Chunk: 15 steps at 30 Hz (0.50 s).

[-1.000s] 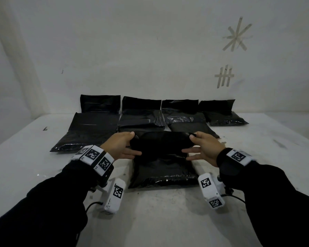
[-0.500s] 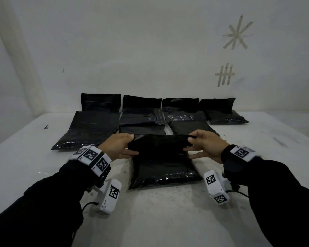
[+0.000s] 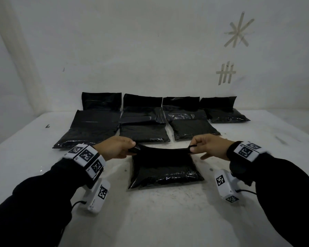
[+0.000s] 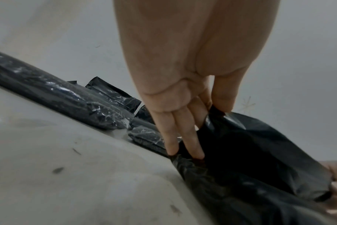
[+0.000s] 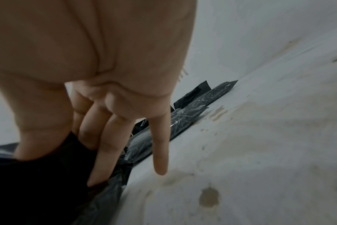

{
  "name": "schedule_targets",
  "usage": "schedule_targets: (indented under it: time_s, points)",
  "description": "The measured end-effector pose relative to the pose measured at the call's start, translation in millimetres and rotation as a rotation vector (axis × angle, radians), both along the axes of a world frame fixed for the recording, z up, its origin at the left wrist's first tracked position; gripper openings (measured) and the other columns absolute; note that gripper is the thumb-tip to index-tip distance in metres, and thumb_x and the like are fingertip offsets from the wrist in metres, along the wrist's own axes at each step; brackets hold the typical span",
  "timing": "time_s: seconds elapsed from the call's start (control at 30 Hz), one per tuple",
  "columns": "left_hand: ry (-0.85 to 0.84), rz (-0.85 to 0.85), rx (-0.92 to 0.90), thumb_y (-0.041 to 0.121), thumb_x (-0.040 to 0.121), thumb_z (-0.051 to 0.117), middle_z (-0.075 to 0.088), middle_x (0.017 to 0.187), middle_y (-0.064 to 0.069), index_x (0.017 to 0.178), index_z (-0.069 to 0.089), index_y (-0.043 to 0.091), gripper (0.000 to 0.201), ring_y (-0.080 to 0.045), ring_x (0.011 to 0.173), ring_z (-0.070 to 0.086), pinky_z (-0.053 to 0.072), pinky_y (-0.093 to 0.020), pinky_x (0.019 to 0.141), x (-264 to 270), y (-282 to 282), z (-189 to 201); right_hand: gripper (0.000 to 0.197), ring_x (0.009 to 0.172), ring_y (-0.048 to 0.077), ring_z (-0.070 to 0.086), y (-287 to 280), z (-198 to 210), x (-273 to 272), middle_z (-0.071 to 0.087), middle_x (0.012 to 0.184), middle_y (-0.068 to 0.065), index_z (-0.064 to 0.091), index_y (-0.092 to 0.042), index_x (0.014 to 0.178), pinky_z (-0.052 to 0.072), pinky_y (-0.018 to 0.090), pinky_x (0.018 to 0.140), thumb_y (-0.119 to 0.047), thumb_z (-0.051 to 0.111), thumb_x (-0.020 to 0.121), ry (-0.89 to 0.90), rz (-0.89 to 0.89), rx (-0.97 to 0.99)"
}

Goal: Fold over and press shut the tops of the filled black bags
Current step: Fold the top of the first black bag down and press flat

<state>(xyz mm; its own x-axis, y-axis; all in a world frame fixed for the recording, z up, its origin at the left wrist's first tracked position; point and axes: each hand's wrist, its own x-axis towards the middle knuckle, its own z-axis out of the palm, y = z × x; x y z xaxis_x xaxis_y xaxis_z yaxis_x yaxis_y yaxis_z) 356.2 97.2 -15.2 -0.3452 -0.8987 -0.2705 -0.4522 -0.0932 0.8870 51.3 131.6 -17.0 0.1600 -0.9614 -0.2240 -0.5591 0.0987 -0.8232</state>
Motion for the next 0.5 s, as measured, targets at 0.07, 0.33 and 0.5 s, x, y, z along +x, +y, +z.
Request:
schedule_targets:
  time_s: [0.07, 0.33, 0.5]
  points:
    - [-0.046, -0.037, -0.015, 0.017, 0.098, 0.046, 0.065, 0.091, 0.002, 0.082, 0.062, 0.017, 0.023, -0.007, 0.090, 0.061, 0.042, -0.022, 0.083, 3, 0, -2, 0.016, 0.076, 0.006, 0.057, 0, 1, -1, 0.069, 0.096, 0.006, 0.057, -0.017, 0.076, 0.043, 0.026, 0.068, -0.011, 0.060, 0.090, 0.061, 0.033, -0.001]
    - [-0.114, -0.263, -0.074, 0.052, 0.069, 0.073, 0.068, 0.104, 0.010, 0.085, 0.075, 0.026, 0.030, 0.009, 0.080, 0.061, 0.047, -0.011, 0.079, 18, 4, -4, 0.016, 0.120, 0.037, 0.053, -1, -7, -6, 0.073, 0.093, -0.012, 0.061, -0.007, 0.072, 0.040, 0.028, 0.068, 0.004, 0.064, 0.083, 0.006, 0.128, 0.031]
    - [-0.164, -0.391, -0.063, 0.035, 0.078, 0.070, 0.066, 0.106, 0.022, 0.067, 0.076, 0.034, 0.013, 0.008, 0.111, 0.056, 0.035, -0.020, 0.108, 18, 7, -4, 0.021, 0.099, -0.005, 0.064, 2, -7, -6, 0.068, 0.108, 0.007, 0.066, -0.008, 0.073, 0.048, 0.014, 0.084, 0.012, 0.064, 0.079, 0.022, 0.168, 0.009]
